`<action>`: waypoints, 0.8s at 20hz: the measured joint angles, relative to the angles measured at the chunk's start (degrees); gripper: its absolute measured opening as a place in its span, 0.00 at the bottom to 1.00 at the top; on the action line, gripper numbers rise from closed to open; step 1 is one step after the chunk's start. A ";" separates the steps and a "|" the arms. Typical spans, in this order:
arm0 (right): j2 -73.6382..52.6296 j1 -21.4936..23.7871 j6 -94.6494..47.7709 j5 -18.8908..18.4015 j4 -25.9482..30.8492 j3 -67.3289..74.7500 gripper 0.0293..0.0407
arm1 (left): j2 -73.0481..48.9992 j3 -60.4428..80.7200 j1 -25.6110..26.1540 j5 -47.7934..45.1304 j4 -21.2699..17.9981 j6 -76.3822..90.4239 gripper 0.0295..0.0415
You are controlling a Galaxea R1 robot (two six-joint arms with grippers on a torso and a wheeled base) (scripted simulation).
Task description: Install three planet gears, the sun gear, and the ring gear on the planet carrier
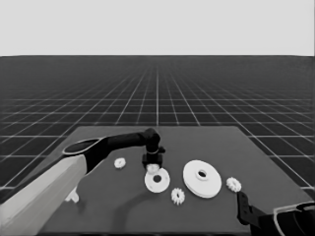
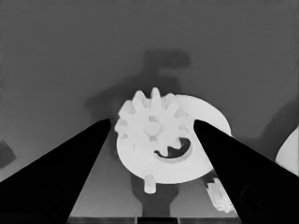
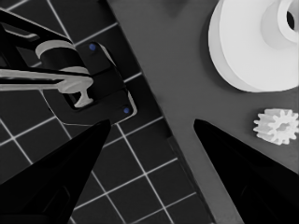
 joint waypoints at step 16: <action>0.00 0.00 0.00 0.00 0.00 0.00 0.81 | -23.09 10.32 -8.95 2.12 -9.13 13.53 0.75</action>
